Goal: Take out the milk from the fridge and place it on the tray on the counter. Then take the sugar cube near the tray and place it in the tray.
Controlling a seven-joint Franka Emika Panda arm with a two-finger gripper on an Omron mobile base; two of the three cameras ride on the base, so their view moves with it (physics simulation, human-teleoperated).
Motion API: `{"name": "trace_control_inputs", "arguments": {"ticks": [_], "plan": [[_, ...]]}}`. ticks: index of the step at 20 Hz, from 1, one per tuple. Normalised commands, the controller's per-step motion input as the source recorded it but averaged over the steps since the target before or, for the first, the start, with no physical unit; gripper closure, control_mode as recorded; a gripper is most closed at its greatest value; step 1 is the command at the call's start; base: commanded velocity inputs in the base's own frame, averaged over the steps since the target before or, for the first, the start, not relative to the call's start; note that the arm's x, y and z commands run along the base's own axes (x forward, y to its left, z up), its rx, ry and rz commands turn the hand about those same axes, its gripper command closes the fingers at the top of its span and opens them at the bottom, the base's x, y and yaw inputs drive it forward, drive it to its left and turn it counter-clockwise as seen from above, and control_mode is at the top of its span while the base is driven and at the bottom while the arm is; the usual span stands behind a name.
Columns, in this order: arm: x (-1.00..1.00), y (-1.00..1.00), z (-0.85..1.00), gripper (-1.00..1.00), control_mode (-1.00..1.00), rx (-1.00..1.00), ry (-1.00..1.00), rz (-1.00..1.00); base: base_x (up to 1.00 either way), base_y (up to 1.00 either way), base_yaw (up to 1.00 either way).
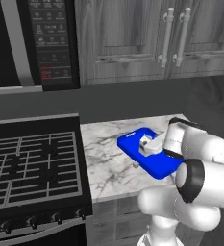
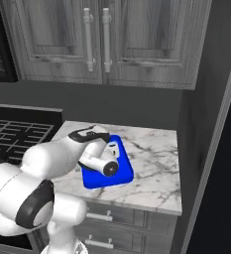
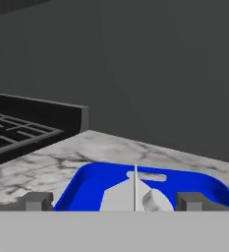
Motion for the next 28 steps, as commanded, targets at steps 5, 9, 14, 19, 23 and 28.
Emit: {"name": "trace_control_inputs", "arguments": {"ticks": [5, 9, 14, 19, 23, 28], "plan": [[-0.32, 0.00, 0.71, -1.00, -1.00, 0.02, -0.03, 0.00, 0.00, 0.00, 0.00], [-0.45, 0.00, 0.78, -1.00, -1.00, 0.01, 0.00, 0.00, 0.00, 0.00, 0.00], [-0.76, -0.04, 0.80, -1.00, -1.00, 0.00, -0.01, 0.00, 0.00, 0.00, 0.00], [-0.66, -0.10, 0.91, -1.00, -1.00, 0.00, 0.04, 0.00, 0.00, 0.00, 0.00], [-0.77, 0.04, 0.43, -1.00, -1.00, 0.00, 0.02, 0.00, 0.00, 0.00, 0.00], [-0.83, 0.13, 0.27, -1.00, -1.00, 0.00, 0.15, -0.03, 0.00, 0.00, 0.00]]}}
